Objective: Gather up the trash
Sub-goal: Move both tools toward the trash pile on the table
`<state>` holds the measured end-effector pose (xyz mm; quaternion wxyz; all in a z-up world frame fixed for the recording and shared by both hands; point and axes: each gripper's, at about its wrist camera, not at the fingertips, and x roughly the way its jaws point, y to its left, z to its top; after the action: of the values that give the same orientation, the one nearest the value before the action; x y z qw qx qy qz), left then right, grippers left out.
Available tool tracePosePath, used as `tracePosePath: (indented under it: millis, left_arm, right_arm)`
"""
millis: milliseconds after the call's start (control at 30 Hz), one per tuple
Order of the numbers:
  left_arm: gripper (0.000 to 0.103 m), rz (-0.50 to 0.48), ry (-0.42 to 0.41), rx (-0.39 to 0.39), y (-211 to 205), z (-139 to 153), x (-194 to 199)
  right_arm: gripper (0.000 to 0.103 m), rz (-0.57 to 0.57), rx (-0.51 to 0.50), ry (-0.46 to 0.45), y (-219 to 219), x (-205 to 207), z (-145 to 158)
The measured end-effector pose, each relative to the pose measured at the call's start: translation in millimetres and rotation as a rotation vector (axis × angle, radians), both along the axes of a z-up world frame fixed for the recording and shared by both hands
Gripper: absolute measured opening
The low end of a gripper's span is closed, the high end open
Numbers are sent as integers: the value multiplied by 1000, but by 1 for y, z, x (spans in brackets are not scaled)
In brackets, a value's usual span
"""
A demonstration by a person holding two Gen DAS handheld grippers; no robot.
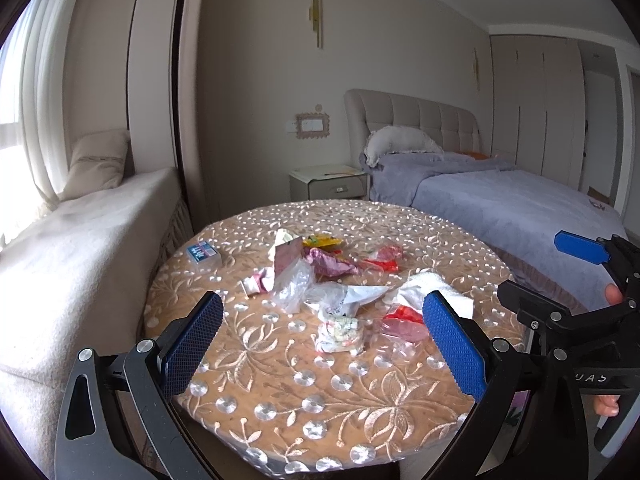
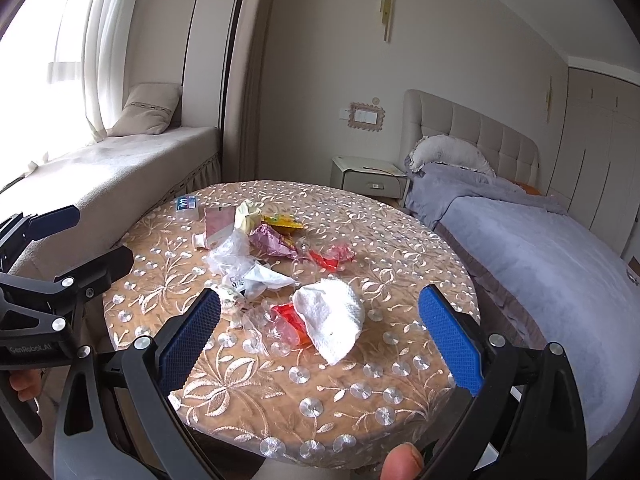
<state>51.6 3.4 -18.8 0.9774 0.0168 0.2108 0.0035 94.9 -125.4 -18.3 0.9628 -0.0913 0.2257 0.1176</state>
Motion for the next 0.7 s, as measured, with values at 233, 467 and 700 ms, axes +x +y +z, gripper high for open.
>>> tracePosePath:
  millis: [233,467,700]
  left_arm:
    - [98,13,17,2,9,-10,29]
    - [98,28,44,-19,24,-22,63]
    - [98,36,84,3,31,-36,97]
  right_arm:
    - [99,13,-5,48,5,30,-13]
    - [99,25,-6,95,12,62,-26]
    - [99,46,-5,146,24,92,-38]
